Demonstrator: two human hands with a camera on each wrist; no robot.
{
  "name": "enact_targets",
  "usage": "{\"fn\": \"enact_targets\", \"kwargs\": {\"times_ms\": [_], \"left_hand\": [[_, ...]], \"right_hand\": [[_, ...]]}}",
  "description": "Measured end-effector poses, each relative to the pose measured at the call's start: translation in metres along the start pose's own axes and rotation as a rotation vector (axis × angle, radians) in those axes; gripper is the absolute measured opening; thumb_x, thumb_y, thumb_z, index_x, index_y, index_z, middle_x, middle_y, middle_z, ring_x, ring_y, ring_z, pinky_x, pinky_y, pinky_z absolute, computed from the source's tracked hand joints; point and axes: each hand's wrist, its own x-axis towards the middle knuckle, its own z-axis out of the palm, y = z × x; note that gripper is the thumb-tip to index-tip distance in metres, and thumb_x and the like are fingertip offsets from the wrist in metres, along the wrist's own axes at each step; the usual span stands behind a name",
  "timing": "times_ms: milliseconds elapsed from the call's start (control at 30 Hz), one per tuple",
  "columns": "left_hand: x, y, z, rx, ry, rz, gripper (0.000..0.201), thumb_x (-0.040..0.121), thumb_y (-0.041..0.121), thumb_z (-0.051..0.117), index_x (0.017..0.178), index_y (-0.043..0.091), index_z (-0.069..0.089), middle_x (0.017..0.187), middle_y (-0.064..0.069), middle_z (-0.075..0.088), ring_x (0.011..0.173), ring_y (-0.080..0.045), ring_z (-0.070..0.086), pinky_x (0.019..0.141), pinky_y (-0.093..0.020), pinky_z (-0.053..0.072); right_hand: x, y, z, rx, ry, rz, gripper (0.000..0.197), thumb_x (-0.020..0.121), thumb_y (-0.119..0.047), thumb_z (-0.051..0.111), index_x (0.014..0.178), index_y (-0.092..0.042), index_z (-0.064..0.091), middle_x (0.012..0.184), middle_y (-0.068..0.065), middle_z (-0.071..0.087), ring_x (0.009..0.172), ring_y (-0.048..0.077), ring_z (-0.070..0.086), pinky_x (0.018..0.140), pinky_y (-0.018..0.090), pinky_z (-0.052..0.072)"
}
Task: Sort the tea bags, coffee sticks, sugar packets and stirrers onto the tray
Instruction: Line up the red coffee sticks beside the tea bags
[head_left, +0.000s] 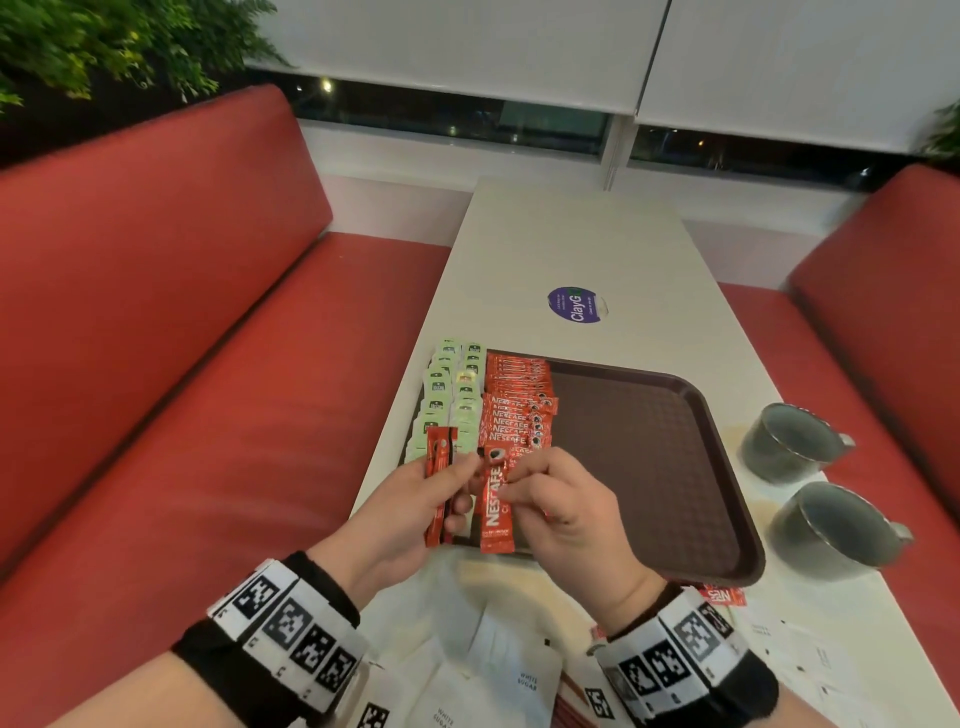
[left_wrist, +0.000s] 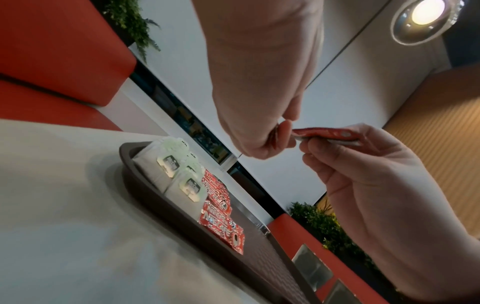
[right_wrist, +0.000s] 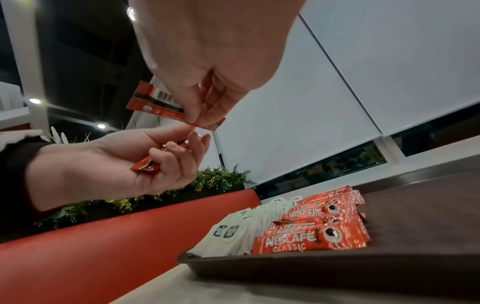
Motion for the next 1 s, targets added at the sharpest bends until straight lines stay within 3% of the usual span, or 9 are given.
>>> {"fn": "enact_targets", "kwargs": {"times_ms": [233,367,467,600,700,800,867,933,1000], "left_hand": [[0.004,-0.002,-0.001,0.023,-0.004,0.016,0.017,0.09,0.007,0.058,0.106,0.003,0.053,0.058,0.003,0.047,0.049,-0.006,0.04,0.042,-0.016,0.034],[0.003,-0.005,-0.001,0.079,0.055,0.06,0.007,0.09,0.005,0.059,0.088,0.007,0.052,0.058,0.001,0.045,0.048,-0.007,0.041,0.042,-0.018,0.033],[0.001,-0.005,0.001,0.191,0.096,0.121,0.014,0.088,0.005,0.062,0.08,0.012,0.052,0.058,0.001,0.045,0.047,-0.006,0.041,0.044,-0.018,0.033],[0.0,-0.004,0.003,0.648,0.107,0.262,0.02,0.083,0.012,0.07,0.07,0.022,0.058,0.055,0.016,0.055,0.049,0.008,0.048,0.05,-0.006,0.036],[-0.001,-0.005,0.002,0.845,0.064,0.3,0.019,0.083,0.015,0.069,0.07,0.026,0.061,0.067,0.014,0.06,0.065,0.003,0.053,0.062,-0.009,0.041],[-0.002,-0.002,0.0,0.756,0.151,0.293,0.01,0.088,0.019,0.063,0.08,0.014,0.067,0.07,0.01,0.061,0.068,-0.005,0.053,0.057,-0.009,0.04],[-0.001,0.0,-0.005,0.675,0.234,0.24,0.012,0.091,0.02,0.058,0.086,0.013,0.067,0.065,0.011,0.058,0.063,-0.007,0.05,0.057,-0.019,0.039],[-0.001,0.001,-0.011,0.541,0.262,0.144,0.015,0.09,0.011,0.052,0.089,0.016,0.066,0.057,0.013,0.054,0.06,-0.011,0.045,0.057,-0.026,0.035],[-0.003,0.002,-0.014,0.456,0.247,0.066,0.018,0.087,0.004,0.05,0.094,0.014,0.064,0.055,0.008,0.051,0.056,-0.014,0.039,0.053,-0.024,0.032]], "right_hand": [[-0.009,0.0,0.002,0.05,-0.087,0.08,0.015,0.08,-0.008,0.056,0.084,-0.02,0.065,0.094,-0.009,0.06,0.087,-0.007,0.054,0.08,0.004,0.041],[0.0,-0.009,-0.004,0.24,-0.076,0.518,0.021,0.086,-0.009,0.063,0.083,-0.03,0.066,0.084,-0.009,0.069,0.077,0.001,0.063,0.072,0.011,0.047],[0.006,-0.012,-0.003,0.379,-0.15,0.701,0.028,0.081,-0.009,0.073,0.093,-0.032,0.062,0.082,-0.004,0.069,0.071,0.001,0.061,0.07,0.014,0.049],[0.009,-0.012,-0.007,0.227,-0.213,0.624,0.031,0.08,-0.013,0.074,0.095,-0.037,0.062,0.08,-0.016,0.066,0.071,0.001,0.057,0.069,0.012,0.046],[0.015,-0.011,-0.014,0.13,-0.313,0.584,0.026,0.08,-0.007,0.073,0.075,-0.031,0.062,0.068,-0.013,0.06,0.063,-0.003,0.053,0.062,0.01,0.04],[0.016,0.003,-0.021,0.149,-0.241,0.761,0.024,0.078,-0.005,0.073,0.067,-0.022,0.06,0.064,-0.003,0.063,0.059,0.004,0.055,0.062,0.022,0.046],[0.011,0.018,-0.024,0.176,-0.1,0.935,0.019,0.079,-0.007,0.073,0.068,-0.016,0.061,0.064,0.001,0.066,0.061,0.013,0.059,0.064,0.033,0.049],[0.004,0.03,-0.024,0.139,-0.018,1.064,0.017,0.08,-0.008,0.073,0.068,-0.013,0.062,0.065,0.001,0.067,0.065,0.016,0.061,0.066,0.035,0.05],[-0.002,0.036,-0.021,0.098,-0.007,1.138,0.015,0.08,-0.009,0.073,0.068,-0.012,0.064,0.069,0.004,0.069,0.07,0.019,0.063,0.071,0.036,0.052]]}}
